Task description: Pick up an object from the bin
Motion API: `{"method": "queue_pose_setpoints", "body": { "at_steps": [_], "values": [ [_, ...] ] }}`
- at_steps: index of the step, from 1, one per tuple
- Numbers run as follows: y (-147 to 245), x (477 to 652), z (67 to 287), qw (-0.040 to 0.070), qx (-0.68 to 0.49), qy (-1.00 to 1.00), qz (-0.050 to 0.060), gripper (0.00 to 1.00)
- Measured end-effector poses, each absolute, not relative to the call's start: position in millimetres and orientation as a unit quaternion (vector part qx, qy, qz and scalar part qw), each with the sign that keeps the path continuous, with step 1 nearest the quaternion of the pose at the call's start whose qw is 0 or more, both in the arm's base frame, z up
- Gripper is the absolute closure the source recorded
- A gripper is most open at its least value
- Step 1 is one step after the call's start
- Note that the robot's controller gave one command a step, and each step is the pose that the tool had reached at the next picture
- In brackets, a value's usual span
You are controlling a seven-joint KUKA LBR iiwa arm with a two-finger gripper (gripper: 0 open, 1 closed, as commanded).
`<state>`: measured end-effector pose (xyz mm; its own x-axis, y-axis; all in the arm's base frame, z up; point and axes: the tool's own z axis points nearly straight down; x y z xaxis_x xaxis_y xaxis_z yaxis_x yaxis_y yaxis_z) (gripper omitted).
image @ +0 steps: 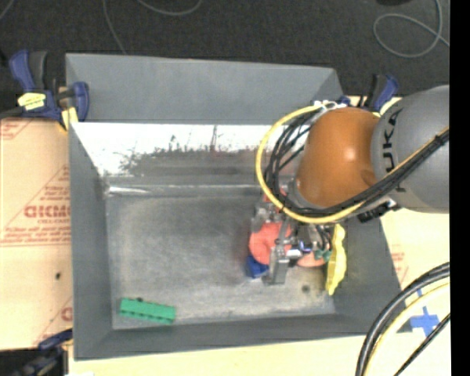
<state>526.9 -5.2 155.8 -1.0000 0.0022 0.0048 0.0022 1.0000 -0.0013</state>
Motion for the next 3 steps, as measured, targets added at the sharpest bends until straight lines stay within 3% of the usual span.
{"method": "queue_pose_setpoints", "body": {
  "at_steps": [1,2,3],
  "values": [
    [-5.3,528.2,160.2,-0.001,-0.001,-1.000,0.001,0.00],
    [-19.2,536.2,147.8,-0.003,-0.029,-1.000,-0.001,0.00],
    [-38.8,550.5,78.3,-0.008,-0.012,-1.000,-0.004,1.00]
  ]
}}
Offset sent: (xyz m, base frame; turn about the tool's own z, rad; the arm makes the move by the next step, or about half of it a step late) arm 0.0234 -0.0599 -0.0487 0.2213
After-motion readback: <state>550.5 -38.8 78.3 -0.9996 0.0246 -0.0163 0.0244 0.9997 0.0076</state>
